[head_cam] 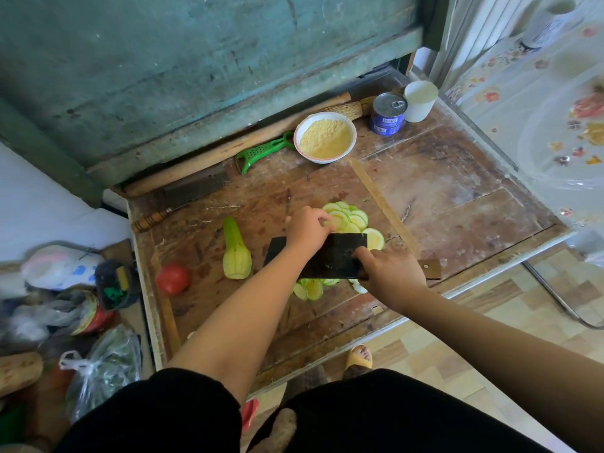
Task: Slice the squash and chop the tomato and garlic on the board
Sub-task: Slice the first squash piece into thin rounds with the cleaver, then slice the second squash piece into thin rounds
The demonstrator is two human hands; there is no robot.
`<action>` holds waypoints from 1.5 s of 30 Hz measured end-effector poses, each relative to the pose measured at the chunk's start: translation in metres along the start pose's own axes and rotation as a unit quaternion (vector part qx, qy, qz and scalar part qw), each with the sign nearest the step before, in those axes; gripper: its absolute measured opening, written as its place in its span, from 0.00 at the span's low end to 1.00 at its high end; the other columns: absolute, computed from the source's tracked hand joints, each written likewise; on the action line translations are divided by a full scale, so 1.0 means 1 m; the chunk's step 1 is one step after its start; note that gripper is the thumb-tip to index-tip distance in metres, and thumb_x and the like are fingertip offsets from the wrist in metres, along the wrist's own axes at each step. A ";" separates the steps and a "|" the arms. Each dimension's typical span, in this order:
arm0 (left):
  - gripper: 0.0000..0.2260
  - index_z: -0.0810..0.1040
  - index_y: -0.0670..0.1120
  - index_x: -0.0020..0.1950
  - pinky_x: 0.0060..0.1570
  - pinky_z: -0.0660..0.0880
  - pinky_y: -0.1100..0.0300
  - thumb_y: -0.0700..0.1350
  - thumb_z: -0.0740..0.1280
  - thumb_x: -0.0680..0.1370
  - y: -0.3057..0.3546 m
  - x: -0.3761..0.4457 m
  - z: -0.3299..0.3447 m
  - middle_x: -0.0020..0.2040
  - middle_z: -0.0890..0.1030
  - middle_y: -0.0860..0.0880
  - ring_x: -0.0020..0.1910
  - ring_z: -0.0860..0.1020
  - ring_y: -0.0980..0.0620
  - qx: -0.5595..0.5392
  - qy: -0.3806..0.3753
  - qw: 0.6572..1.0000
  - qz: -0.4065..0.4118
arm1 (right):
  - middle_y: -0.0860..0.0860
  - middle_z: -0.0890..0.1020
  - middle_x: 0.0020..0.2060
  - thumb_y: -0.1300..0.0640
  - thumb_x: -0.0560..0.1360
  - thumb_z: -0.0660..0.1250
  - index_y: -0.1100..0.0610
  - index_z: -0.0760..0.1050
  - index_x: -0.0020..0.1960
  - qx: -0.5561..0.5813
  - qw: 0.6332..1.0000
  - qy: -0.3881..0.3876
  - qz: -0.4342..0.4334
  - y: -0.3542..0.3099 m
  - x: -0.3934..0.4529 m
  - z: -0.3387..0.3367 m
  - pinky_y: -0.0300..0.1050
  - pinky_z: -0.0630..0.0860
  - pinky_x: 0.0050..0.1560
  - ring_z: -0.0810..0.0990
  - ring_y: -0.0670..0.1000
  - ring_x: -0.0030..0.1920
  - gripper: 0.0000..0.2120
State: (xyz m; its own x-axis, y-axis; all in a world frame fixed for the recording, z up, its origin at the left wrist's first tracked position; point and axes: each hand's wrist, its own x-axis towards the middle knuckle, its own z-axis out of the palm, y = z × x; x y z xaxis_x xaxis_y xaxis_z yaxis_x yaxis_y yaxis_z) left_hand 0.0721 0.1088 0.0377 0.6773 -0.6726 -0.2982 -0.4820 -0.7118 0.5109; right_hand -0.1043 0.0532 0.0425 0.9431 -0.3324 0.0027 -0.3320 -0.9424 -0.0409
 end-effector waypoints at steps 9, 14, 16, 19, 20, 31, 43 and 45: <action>0.06 0.81 0.52 0.47 0.64 0.62 0.52 0.49 0.65 0.78 -0.005 -0.013 -0.039 0.46 0.75 0.55 0.54 0.75 0.52 -0.085 0.103 0.990 -0.052 | 0.49 0.79 0.32 0.51 0.71 0.69 0.54 0.74 0.52 0.020 0.999 -0.018 0.020 -0.007 -0.004 -0.013 0.40 0.66 0.26 0.73 0.52 0.27 0.12; 0.07 0.82 0.52 0.50 0.63 0.68 0.50 0.47 0.64 0.78 -0.032 -0.033 -0.067 0.55 0.79 0.51 0.56 0.76 0.49 -0.082 0.174 0.977 -0.092 | 0.48 0.80 0.37 0.51 0.76 0.60 0.49 0.71 0.62 0.081 0.990 -0.046 0.109 -0.020 0.010 -0.029 0.39 0.65 0.29 0.76 0.53 0.33 0.14; 0.07 0.81 0.52 0.52 0.65 0.67 0.49 0.46 0.63 0.78 -0.049 -0.041 -0.076 0.57 0.77 0.49 0.59 0.75 0.48 -0.094 0.203 0.968 -0.116 | 0.47 0.76 0.32 0.52 0.76 0.61 0.49 0.73 0.61 0.111 0.983 -0.057 0.134 -0.030 0.019 -0.036 0.39 0.64 0.28 0.77 0.54 0.34 0.14; 0.10 0.78 0.49 0.57 0.66 0.66 0.51 0.49 0.63 0.79 -0.066 -0.051 -0.082 0.62 0.73 0.45 0.64 0.70 0.46 -0.123 0.246 0.949 -0.154 | 0.45 0.71 0.28 0.52 0.75 0.63 0.48 0.75 0.59 0.153 0.971 -0.080 0.166 -0.042 0.030 -0.044 0.37 0.61 0.26 0.73 0.52 0.32 0.13; 0.11 0.76 0.48 0.58 0.64 0.66 0.53 0.50 0.62 0.80 -0.074 -0.053 -0.085 0.62 0.72 0.44 0.64 0.69 0.45 -0.142 0.259 0.940 -0.170 | 0.45 0.72 0.29 0.51 0.75 0.63 0.48 0.76 0.58 0.158 0.970 -0.081 0.166 -0.050 0.034 -0.044 0.37 0.62 0.26 0.73 0.52 0.32 0.13; 0.40 0.52 0.48 0.77 0.63 0.69 0.47 0.56 0.70 0.72 -0.131 -0.051 -0.062 0.72 0.62 0.40 0.69 0.65 0.37 -0.021 -0.026 0.982 -0.188 | 0.48 0.77 0.31 0.53 0.74 0.64 0.52 0.79 0.48 0.346 0.892 -0.079 0.280 -0.125 0.056 -0.039 0.40 0.64 0.28 0.76 0.54 0.36 0.07; 0.47 0.44 0.54 0.78 0.66 0.67 0.49 0.51 0.73 0.69 -0.194 -0.063 -0.084 0.75 0.57 0.42 0.71 0.64 0.40 -0.048 -0.109 0.983 -0.139 | 0.57 0.80 0.33 0.58 0.75 0.63 0.59 0.72 0.37 0.452 0.797 -0.114 0.384 -0.186 0.056 -0.013 0.50 0.79 0.33 0.78 0.54 0.28 0.08; 0.48 0.44 0.53 0.78 0.64 0.69 0.49 0.50 0.74 0.69 -0.192 -0.064 -0.083 0.75 0.57 0.43 0.71 0.64 0.41 -0.033 -0.119 0.986 -0.114 | 0.58 0.81 0.33 0.56 0.74 0.63 0.57 0.71 0.35 0.436 0.803 -0.109 0.391 -0.182 0.055 -0.010 0.54 0.79 0.36 0.79 0.57 0.31 0.10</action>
State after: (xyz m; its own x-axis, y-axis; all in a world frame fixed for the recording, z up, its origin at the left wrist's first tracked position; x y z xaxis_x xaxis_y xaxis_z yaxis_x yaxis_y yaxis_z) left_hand 0.1674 0.3054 0.0255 0.6114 -0.5299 -0.5876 -0.2899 -0.8410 0.4568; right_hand 0.0075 0.2066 0.0604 0.4642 -0.7053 -0.5359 -0.7760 -0.0322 -0.6299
